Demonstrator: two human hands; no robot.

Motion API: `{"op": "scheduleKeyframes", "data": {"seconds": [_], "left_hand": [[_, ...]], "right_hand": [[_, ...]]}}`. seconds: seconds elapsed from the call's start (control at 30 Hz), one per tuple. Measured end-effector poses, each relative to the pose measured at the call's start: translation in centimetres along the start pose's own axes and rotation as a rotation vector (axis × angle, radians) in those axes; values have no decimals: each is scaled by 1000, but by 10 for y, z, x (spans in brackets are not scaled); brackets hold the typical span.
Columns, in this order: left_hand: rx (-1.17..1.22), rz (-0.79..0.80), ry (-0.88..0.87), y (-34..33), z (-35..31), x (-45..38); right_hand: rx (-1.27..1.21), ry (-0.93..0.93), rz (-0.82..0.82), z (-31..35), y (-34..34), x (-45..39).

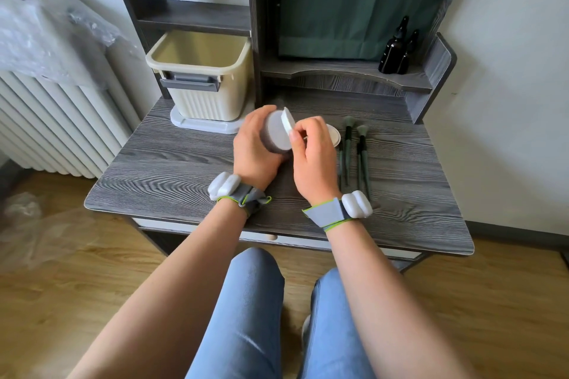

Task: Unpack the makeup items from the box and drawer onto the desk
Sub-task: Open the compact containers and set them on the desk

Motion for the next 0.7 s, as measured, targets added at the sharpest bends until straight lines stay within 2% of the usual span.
{"op": "scheduleKeyframes", "data": {"seconds": [0.13, 0.2, 0.27, 0.4, 0.53, 0.6, 0.7], "left_hand": [[0, 35, 51, -6, 5, 0], [33, 36, 102, -3, 12, 0], [66, 40, 136, -3, 15, 0], [84, 37, 193, -7, 15, 2], [59, -22, 234, -4, 20, 1], [51, -50, 254, -2, 23, 1], [44, -64, 239, -2, 23, 1]], "right_hand": [[109, -112, -241, -9, 19, 1], [149, -212, -292, -16, 24, 1], [213, -205, -258, -19, 20, 0], [396, -118, -87, -17, 0, -1], [282, -161, -148, -14, 9, -2], [163, -103, -172, -9, 15, -1], [111, -3, -74, 0, 7, 1]]}}
Point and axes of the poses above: each hand's wrist, its own x-axis away from the middle knuckle, its own y-axis out of the back of the hand, z = x × y, the point moved 6 cm from there along -x, towards the middle knuckle, and after that the axes turned 10 degrees about x, right-handed, at the moved point
